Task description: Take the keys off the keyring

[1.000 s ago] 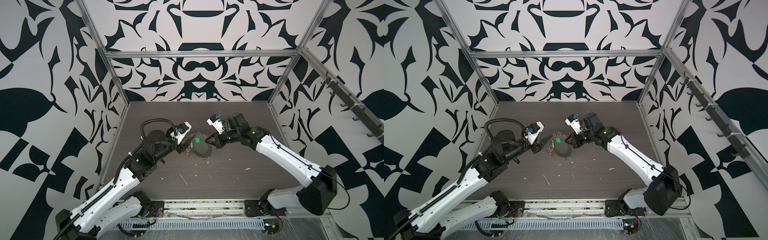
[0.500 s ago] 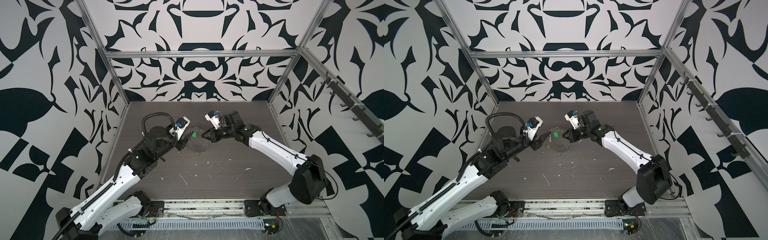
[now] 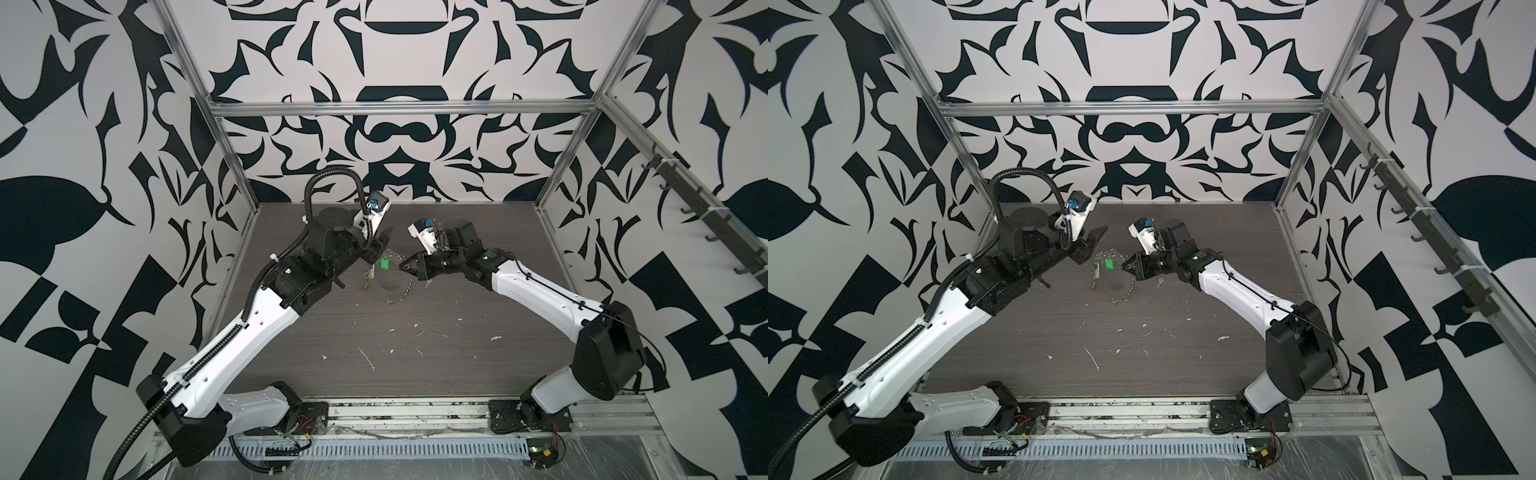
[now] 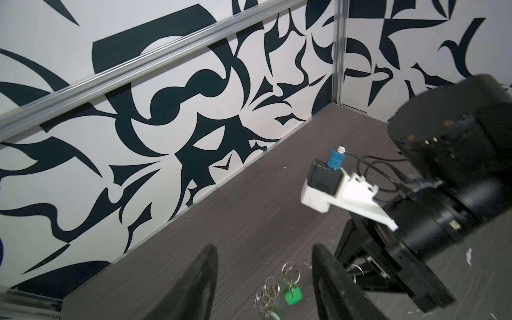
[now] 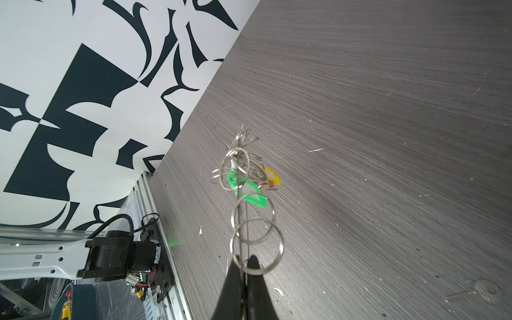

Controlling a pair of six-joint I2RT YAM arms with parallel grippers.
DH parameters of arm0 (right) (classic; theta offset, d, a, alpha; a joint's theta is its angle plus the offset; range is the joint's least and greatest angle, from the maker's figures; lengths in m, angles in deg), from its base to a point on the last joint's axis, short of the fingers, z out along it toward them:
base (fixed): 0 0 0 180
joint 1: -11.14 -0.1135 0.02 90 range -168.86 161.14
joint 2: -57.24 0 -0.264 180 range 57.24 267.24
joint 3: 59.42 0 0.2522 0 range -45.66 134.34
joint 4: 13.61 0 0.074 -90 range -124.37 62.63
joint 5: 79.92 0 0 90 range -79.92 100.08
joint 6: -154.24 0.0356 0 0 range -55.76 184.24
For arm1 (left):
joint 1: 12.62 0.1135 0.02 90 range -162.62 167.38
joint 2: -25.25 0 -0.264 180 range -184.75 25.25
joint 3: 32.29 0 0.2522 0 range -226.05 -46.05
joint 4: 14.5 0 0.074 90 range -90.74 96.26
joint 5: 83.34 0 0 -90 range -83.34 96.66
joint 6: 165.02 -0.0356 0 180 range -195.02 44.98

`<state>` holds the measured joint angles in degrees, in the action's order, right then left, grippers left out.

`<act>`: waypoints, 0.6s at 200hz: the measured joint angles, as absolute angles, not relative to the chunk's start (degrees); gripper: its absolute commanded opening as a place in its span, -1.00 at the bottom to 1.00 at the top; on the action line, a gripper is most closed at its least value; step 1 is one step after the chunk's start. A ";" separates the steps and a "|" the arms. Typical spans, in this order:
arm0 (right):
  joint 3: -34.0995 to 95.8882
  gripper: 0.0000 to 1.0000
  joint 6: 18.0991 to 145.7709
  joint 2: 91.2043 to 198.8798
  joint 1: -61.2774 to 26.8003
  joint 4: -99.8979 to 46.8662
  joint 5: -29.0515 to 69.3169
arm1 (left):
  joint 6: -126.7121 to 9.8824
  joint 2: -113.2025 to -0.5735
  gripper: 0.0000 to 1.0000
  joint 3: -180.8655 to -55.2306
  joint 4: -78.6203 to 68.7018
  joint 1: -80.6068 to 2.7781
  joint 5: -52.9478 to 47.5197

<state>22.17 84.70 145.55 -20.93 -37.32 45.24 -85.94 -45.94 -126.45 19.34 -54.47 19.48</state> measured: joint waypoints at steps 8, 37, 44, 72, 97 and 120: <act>21.87 -1.00 85.12 145.55 -20.87 -36.95 45.22 | -85.57 -46.75 0.15 -127.19 19.75 -54.36 19.85; 20.60 -1.00 86.78 145.55 -20.60 -35.25 45.17 | -82.49 -48.15 0.11 -127.98 24.19 -54.12 20.72; 20.34 -1.00 87.20 145.58 -20.52 -34.98 45.06 | -81.83 -49.11 0.09 -128.83 25.83 -54.10 21.05; 19.25 -1.00 89.05 146.14 -20.41 -32.29 44.43 | -79.23 -58.42 0.02 -136.48 33.04 -52.96 24.26; 18.59 -1.00 90.80 148.59 -20.32 -28.54 44.34 | -77.66 -63.30 0.04 -138.32 36.60 -48.37 24.50; 17.58 -1.00 92.40 151.94 -20.32 -24.62 44.38 | -76.80 -62.77 0.05 -137.22 38.22 -43.52 24.18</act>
<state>17.58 92.40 151.94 -20.32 -24.62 44.38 -76.80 -62.77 -137.22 38.22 -43.52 24.18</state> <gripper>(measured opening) 0.070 0.524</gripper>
